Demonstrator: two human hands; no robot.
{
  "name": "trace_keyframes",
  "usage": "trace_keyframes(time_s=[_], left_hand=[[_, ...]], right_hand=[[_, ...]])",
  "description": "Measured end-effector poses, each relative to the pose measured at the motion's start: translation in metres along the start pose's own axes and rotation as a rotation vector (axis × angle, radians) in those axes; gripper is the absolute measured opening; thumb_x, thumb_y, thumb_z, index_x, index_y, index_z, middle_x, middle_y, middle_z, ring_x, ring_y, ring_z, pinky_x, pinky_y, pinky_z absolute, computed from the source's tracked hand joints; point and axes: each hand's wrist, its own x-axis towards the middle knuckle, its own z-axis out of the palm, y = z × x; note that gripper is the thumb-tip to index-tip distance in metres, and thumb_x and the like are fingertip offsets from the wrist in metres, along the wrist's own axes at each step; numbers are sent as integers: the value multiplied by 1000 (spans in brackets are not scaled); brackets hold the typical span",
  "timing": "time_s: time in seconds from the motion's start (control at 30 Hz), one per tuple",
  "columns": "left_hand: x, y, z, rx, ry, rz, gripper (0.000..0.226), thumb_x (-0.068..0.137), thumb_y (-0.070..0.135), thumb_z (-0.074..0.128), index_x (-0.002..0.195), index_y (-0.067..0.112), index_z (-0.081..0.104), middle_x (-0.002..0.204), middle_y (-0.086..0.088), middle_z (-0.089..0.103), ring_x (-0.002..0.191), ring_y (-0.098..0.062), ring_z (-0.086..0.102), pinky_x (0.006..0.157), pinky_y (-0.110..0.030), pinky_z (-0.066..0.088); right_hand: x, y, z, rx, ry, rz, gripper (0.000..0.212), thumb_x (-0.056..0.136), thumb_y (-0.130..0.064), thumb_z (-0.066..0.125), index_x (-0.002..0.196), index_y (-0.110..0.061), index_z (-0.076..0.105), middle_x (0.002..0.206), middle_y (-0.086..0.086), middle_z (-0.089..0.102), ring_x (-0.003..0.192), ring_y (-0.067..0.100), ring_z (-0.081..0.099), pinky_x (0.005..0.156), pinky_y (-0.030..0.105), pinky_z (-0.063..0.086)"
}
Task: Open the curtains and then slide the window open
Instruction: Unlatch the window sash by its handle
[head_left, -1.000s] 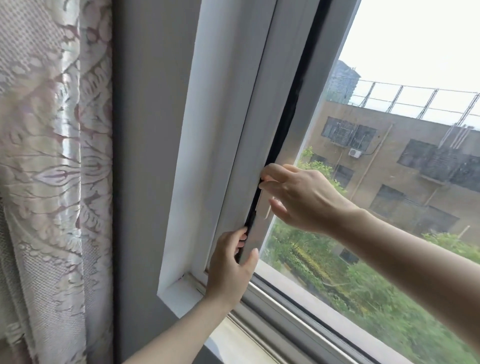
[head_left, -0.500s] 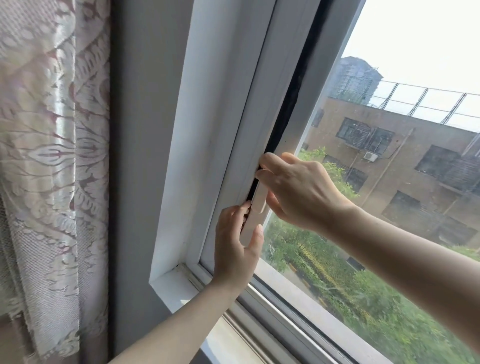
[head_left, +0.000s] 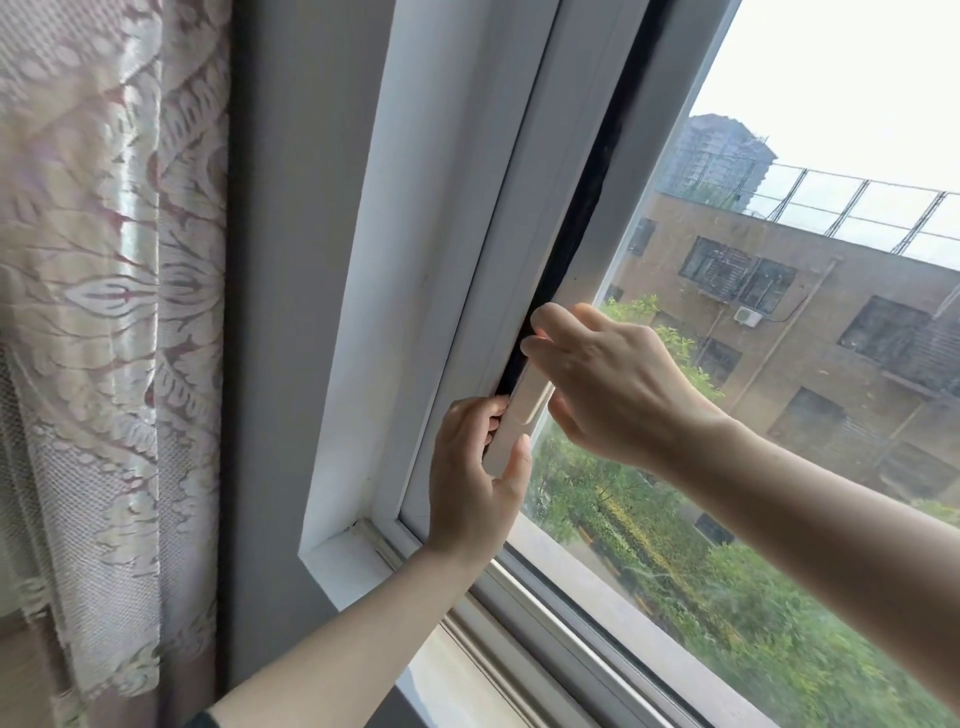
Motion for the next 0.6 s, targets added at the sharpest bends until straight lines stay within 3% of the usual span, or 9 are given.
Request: trace_keyframes(time_s=[0.17,0.27,0.37,0.4,0.47,0.53,0.6], left_hand=[[5,1,-6,-7,-34,-8,28,83,28,63,110,17,61,105,5,56,97,-9,57,83,-20,49],[6,0,-8,-18,-31,-13,26,84,28,64,108,17,62,104,5,57,96,-9,58,82,-23,51],[7,-3,-10,-17,-59,32,24,85,24,65,107,15,62,103,5,58,96,-9,59,82,-28,52],[8,-4,-13,-17,-69,50,24,85,23,65,108,15,62,104,5,58,96,-9,59,82,-29,53],[10,-8,-17,-10,-51,69,27,85,21,65,111,14,62,107,3,57,99,-8,58,84,-31,52],[11,-13,-21,7,-15,53,35,83,26,63,116,14,59,112,3,54,105,-12,55,89,-32,50],[9,-15,-22,32,-23,32,45,82,32,61,124,15,55,118,5,49,111,-14,52,94,-31,48]], right_hand=[[-3,2,1,-23,-24,-1,21,93,-15,50,108,-13,65,110,4,56,83,19,54,60,34,54],[0,3,-2,-9,-44,5,21,95,-13,52,111,-13,65,113,4,57,86,20,57,61,35,56],[2,4,-8,-30,-25,0,29,90,-24,61,116,-13,65,118,3,59,95,20,57,62,31,55],[4,6,-10,-63,-11,-3,35,86,-30,65,117,-13,65,121,3,60,103,21,56,67,31,54],[8,13,-13,-139,4,-23,44,82,-43,65,116,-15,67,126,3,60,122,25,49,91,38,49],[11,21,-18,-165,17,-52,47,79,-48,66,115,-18,68,129,4,60,130,26,46,113,49,27],[14,27,-21,-147,18,-79,48,77,-49,69,115,-20,68,129,6,60,128,25,50,119,56,14]])
